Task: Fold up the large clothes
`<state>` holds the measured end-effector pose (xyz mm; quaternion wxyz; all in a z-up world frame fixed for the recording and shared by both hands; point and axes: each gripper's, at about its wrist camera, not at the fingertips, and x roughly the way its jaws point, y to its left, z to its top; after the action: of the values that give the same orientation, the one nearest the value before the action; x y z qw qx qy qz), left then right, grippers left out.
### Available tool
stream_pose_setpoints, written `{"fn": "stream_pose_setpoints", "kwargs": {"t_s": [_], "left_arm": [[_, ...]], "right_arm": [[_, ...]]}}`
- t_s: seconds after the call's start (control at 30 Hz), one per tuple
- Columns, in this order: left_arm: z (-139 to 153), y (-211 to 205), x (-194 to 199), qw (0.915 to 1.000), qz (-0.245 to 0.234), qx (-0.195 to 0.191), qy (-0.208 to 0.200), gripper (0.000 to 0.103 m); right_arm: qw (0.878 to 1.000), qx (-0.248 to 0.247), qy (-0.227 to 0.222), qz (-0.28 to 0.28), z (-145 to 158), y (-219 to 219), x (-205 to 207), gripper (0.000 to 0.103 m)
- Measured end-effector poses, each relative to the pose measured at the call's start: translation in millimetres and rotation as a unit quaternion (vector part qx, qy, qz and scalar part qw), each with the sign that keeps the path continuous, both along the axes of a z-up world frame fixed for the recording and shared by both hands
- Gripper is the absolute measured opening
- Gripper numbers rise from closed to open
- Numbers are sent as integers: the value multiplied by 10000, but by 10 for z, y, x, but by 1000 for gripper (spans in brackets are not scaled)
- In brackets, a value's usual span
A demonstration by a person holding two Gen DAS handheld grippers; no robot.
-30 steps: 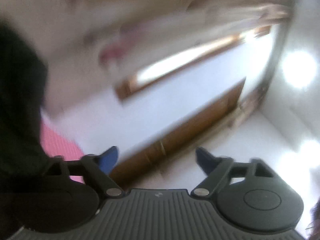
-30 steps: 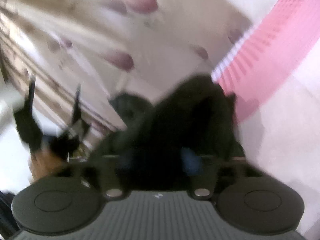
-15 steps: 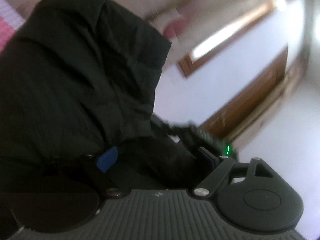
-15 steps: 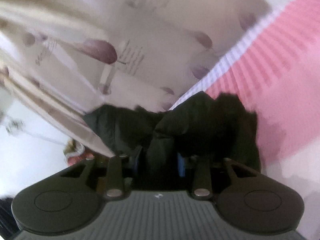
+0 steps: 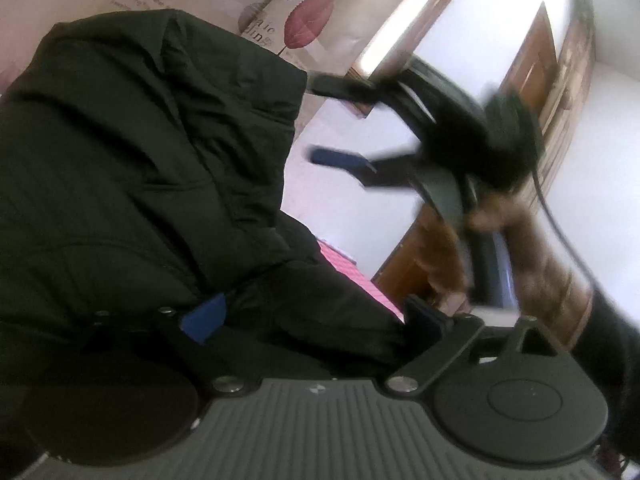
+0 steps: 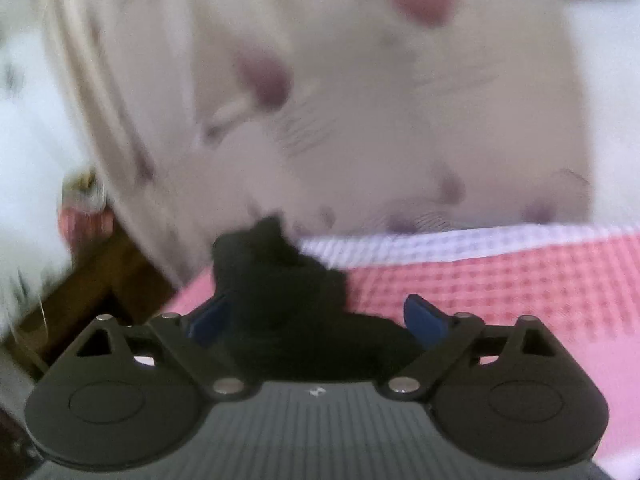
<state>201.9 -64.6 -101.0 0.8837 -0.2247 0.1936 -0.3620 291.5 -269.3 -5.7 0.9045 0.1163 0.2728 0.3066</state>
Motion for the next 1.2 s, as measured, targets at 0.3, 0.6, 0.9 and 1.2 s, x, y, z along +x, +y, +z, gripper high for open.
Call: {"fn": "stream_pose_setpoints", "kwargs": {"t_s": [0.3,0.6,0.9,1.2], "left_arm": [[7,79,-228,9996,82,-97,-239,103],[109,271,-395,9982,193,-550,-140,103],[342,486,-215,9941,990,391,-191,101],[-48,323,-216,9890,1085,924,-384,103]], "right_arm": [[9825,-1614,-928,56,-100,620,-253,11],[9956,34,-455,-816,-818,-77,-254,10],[9729,1832,826,-1148,-1518,-540,65,12],[9519,2483,1464,-1042,-1789,-597,298,13]]}}
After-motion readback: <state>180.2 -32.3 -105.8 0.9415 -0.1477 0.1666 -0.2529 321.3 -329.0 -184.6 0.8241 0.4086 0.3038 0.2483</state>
